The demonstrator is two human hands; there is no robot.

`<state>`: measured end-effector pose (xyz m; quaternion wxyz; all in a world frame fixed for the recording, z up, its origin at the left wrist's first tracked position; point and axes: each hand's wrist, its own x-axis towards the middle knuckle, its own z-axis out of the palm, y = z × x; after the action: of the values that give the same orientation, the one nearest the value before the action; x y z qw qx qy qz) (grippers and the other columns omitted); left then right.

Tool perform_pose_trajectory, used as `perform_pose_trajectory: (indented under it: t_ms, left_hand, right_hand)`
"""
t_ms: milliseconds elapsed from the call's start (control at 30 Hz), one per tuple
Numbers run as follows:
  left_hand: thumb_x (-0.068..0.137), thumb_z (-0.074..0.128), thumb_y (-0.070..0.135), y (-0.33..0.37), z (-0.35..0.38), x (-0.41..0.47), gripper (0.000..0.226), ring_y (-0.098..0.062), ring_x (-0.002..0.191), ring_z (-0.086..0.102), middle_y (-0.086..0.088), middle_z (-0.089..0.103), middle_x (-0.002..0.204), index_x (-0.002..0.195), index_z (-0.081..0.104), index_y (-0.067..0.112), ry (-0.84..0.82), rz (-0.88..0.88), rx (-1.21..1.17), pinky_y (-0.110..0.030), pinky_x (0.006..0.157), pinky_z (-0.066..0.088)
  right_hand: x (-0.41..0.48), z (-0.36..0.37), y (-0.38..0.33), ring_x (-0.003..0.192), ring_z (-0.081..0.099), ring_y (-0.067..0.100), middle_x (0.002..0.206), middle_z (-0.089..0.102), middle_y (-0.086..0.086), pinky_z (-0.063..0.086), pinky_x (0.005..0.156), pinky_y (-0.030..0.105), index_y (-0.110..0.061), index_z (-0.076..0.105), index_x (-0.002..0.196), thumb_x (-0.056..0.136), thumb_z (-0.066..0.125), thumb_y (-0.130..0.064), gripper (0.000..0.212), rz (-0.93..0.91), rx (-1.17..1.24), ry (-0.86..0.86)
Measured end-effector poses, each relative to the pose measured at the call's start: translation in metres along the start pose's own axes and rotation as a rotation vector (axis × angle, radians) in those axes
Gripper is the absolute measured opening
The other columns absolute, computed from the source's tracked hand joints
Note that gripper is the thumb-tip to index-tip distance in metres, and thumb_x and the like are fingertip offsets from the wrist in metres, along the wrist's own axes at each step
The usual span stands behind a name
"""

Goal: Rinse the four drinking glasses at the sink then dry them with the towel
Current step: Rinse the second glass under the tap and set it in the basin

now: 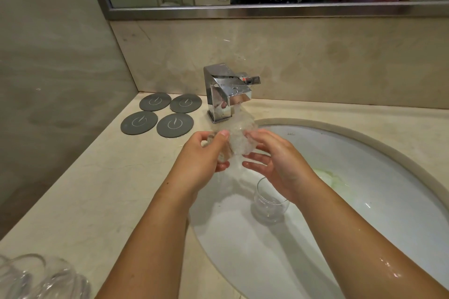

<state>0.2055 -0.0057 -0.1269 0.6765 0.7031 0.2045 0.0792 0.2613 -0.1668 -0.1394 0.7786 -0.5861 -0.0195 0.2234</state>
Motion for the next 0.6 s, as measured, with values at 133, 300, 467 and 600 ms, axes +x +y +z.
perform_pose_trajectory:
  t_ms: [133,300,467,600]
  left_hand:
    - [0.096,0.063,0.057,0.003,-0.002,-0.003,0.041,-0.027,0.078,0.08,-0.001,0.073,0.087,0.111,0.067,0.019,0.013,-0.012,0.038,-0.048,0.095,0.062]
    - [0.09,0.072,0.057,0.009,-0.01,-0.008,0.045,-0.009,0.088,0.073,0.007,0.071,0.114,0.129,0.057,0.038,-0.047,0.107,0.222,-0.032,0.083,0.057]
    - [0.089,0.08,0.044,0.005,-0.009,-0.008,0.047,-0.011,0.096,0.076,0.003,0.07,0.118,0.13,0.056,0.04,-0.072,0.141,0.234,-0.035,0.09,0.059]
    - [0.098,0.069,0.043,0.003,-0.004,-0.003,0.038,-0.031,0.095,0.078,-0.009,0.078,0.104,0.126,0.065,0.018,-0.042,0.007,-0.016,-0.037,0.089,0.063]
  right_hand:
    - [0.0,0.001,-0.001,0.089,0.068,0.029,0.101,0.073,0.011,0.061,0.091,0.04,-0.009,0.076,0.099,0.101,0.067,-0.019,0.014,-0.033,0.071,-0.025]
    - [0.0,0.002,-0.002,0.09,0.063,0.03,0.098,0.072,0.01,0.06,0.095,0.04,-0.004,0.075,0.106,0.101,0.067,-0.017,0.016,-0.088,0.072,-0.001]
    - [0.0,0.004,-0.001,0.094,0.067,0.03,0.108,0.074,0.018,0.06,0.094,0.042,-0.007,0.075,0.113,0.102,0.067,-0.025,0.022,-0.088,0.055,-0.003]
    - [0.001,-0.001,-0.002,0.096,0.069,0.028,0.11,0.071,0.01,0.06,0.089,0.044,-0.012,0.074,0.121,0.102,0.066,-0.029,0.027,-0.044,0.069,0.004]
